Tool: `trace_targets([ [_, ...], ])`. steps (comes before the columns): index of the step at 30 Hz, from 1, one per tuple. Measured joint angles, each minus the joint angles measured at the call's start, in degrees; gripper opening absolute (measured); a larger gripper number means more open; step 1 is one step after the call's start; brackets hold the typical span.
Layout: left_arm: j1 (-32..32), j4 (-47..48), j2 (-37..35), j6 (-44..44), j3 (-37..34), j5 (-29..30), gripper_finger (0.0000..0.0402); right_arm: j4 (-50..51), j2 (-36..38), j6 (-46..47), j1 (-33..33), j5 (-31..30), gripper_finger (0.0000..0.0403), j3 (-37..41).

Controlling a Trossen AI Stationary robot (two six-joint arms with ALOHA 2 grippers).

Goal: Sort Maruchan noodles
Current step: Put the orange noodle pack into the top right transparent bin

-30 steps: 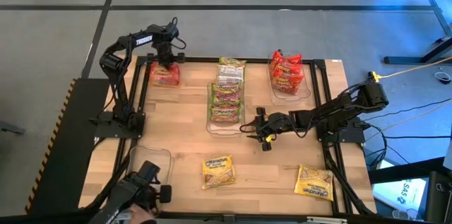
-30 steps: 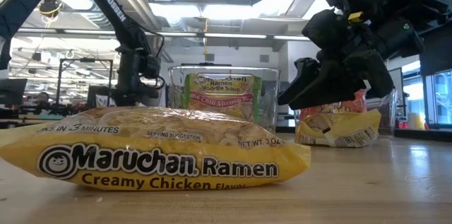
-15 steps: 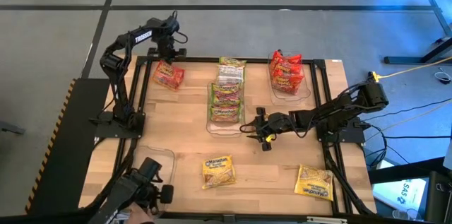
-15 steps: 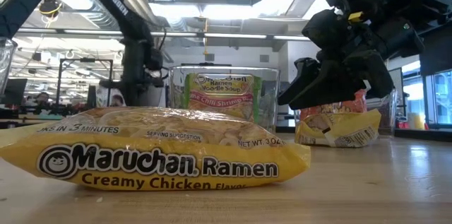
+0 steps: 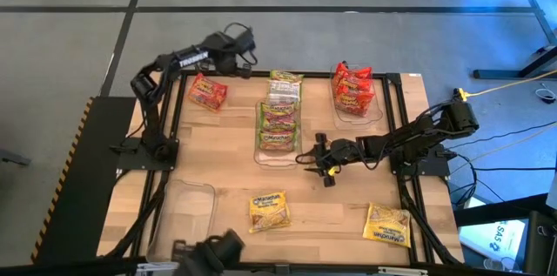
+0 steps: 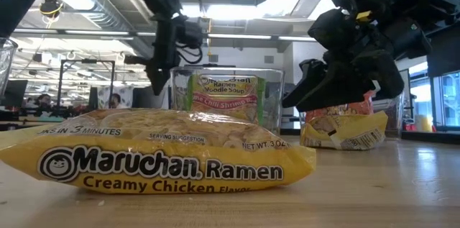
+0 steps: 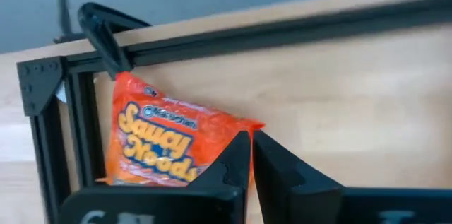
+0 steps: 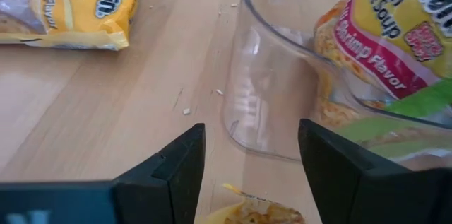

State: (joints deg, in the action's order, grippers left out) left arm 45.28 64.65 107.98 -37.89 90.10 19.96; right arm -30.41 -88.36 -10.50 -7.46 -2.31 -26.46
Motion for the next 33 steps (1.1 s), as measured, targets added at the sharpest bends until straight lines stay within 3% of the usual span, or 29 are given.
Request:
trace_targets([
  [4,-5.1,-0.62,-0.01,-14.54,-1.85,9.65,0.0015,0.06,0.0,0.14,0.0,0.44,0.0199,0.0],
  [13,-12.56,-3.29,-0.09,-38.87,-7.65,14.78,0.0016,0.13,0.0,1.42,0.0,0.42,0.0199,0.0],
  [23,-13.53,-15.17,-0.1,-54.39,-17.84,13.26,0.0016,0.23,0.0,2.66,0.0,2.0,0.0199,0.0],
  [29,-14.41,-15.42,-0.09,-66.43,-22.54,15.53,0.0016,0.17,0.0,2.7,-0.02,2.12,0.0199,0.0],
  [33,-12.83,-15.74,-0.09,-68.85,-25.14,16.64,0.0016,0.17,0.0,2.7,0.0,2.14,0.0199,0.0],
])
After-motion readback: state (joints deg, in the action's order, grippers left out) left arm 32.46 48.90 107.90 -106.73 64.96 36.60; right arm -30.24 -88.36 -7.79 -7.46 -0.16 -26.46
